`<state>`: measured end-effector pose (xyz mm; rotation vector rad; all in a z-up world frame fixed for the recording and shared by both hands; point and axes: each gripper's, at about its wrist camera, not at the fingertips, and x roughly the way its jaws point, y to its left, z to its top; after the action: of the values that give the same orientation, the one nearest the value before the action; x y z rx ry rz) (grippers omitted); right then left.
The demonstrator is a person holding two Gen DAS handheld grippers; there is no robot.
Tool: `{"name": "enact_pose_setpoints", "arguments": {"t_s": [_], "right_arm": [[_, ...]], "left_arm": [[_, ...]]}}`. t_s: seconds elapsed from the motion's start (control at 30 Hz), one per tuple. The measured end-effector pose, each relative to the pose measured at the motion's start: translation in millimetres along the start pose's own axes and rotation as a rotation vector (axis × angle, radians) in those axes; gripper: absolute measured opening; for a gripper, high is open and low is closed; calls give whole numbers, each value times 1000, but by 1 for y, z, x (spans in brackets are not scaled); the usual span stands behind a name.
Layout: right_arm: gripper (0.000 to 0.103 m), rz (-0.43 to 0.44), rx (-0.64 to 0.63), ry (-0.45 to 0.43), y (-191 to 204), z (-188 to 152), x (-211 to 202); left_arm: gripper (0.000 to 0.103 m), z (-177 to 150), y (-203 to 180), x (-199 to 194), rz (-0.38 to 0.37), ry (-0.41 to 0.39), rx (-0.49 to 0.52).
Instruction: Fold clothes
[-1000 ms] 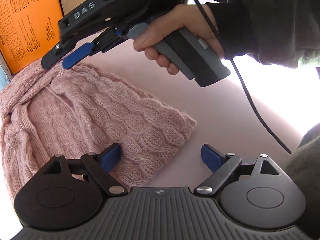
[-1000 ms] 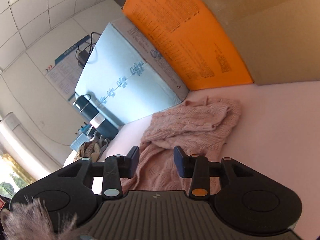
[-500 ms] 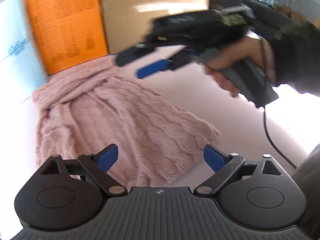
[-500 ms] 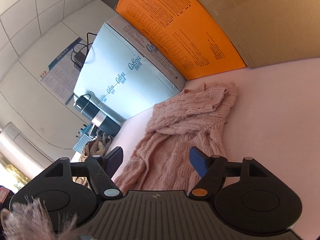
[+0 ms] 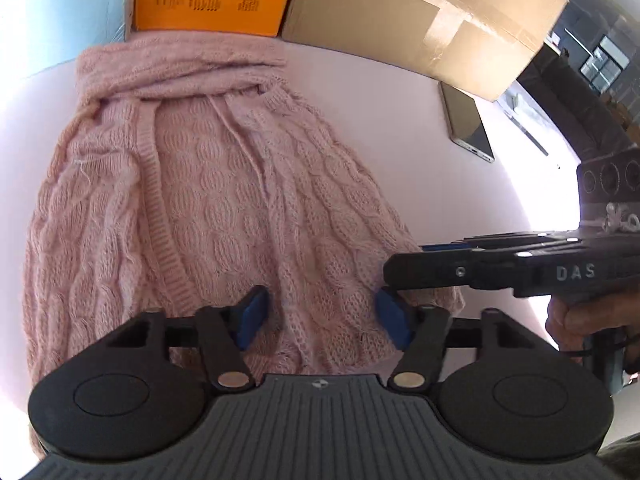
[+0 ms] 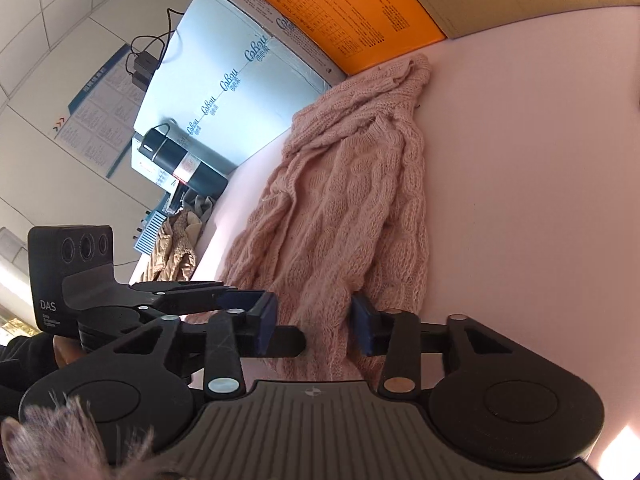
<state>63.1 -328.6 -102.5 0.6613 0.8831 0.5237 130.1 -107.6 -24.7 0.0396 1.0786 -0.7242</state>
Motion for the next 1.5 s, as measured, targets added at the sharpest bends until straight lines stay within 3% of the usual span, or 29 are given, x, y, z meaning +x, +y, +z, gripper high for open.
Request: {"name": "enact_pose_setpoints", "arguments": {"t_s": [0.03,0.2,0.33,0.37,0.43,0.5,0.53,0.57,0.7,0.87,1.0,1.07,1.2,1.27,1.33,1.5], "right_arm": [[9,-7,4,0,0,-2,2],[9,67,-24,2,16,-9,-12],[9,-9,-2,47,7,-17,-13],[12,-41,12,58,2,-20,-12],[14,-44,52,46,-5,-21,-14],[21,-45,50,14,-3,-19,-22],[27,-50,33,-9,1,-15,-28],[32,-53,19,-30,3,-12,-33],[33,-62,-60,-57,16,10,-42],[39,-30,-168,-132,38,64,-55],[43,-7,-204,-144,51,102,-58],[50,-18,-279,-111,64,124,-55],[51,-11,-391,-120,92,163,-57],[64,17,-410,-142,101,179,-59],[72,34,-415,-130,101,184,-53],[72,29,-316,-34,67,157,-10]], "left_arm": [[32,-1,-3,-2,13,1,27],[30,-7,-12,-24,32,-45,111],[34,-9,-12,-8,88,29,117],[43,-10,-11,-6,101,35,115],[52,-11,-11,-6,120,34,119],[73,-12,-13,-9,137,24,128],[76,-12,-13,-11,145,17,133],[76,-12,-13,-13,154,11,139],[79,-11,-14,-26,181,-33,173],[83,-10,-2,-46,234,-103,213],[83,-4,23,-51,326,-97,215],[83,3,35,-51,395,-83,231],[83,20,55,-55,496,-72,233],[83,27,62,-56,524,-76,217],[83,29,68,-53,530,-77,196],[83,29,75,-32,533,-43,187]]}}
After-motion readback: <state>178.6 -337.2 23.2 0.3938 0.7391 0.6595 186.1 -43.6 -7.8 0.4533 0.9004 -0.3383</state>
